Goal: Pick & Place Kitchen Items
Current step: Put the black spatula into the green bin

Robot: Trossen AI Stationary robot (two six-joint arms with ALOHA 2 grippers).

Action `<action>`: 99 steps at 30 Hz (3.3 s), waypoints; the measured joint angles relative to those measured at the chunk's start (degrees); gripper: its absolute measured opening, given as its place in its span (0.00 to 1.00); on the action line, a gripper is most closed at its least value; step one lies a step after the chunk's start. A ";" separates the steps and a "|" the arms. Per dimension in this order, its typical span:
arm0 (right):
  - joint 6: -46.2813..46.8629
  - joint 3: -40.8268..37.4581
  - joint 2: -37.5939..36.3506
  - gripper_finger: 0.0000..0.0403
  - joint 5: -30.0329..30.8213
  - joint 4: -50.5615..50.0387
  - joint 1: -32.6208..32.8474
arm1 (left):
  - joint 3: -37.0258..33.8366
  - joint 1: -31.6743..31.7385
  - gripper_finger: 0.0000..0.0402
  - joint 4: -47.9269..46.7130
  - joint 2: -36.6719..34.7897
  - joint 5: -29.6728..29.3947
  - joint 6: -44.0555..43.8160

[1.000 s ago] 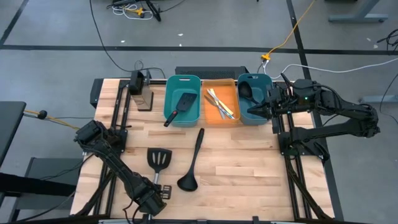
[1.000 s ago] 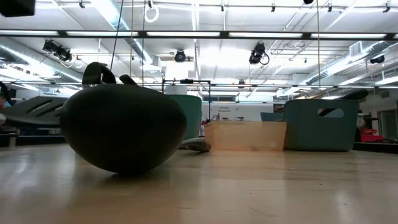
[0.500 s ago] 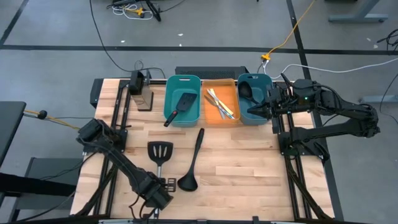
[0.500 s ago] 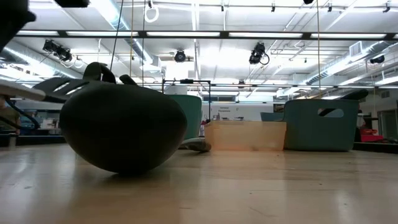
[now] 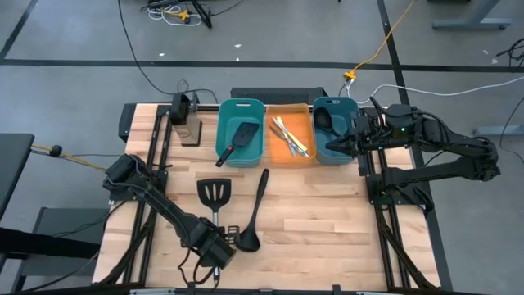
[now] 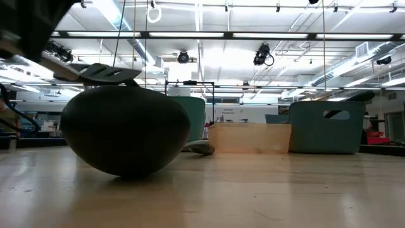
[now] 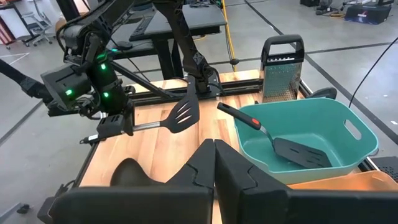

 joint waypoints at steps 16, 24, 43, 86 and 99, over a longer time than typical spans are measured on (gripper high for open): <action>-1.04 0.00 -0.02 0.02 0.00 0.02 0.00 | 8.61 5.17 0.19 -6.10 0.00 -3.58 0.43; -1.54 0.00 -0.02 0.02 0.04 0.04 0.00 | 12.50 7.31 0.19 -8.25 -0.07 -5.86 0.23; -1.52 0.00 -0.02 0.02 0.04 1.68 0.00 | 24.48 15.14 0.19 -9.86 -0.02 -12.53 0.60; -2.83 0.00 -0.02 0.02 0.11 1.77 0.02 | 44.80 28.26 0.19 -9.54 -0.76 -22.12 -12.01; -2.66 0.02 -0.02 0.02 0.11 3.17 0.00 | 44.80 29.10 0.19 -9.54 -6.99 -25.08 -16.73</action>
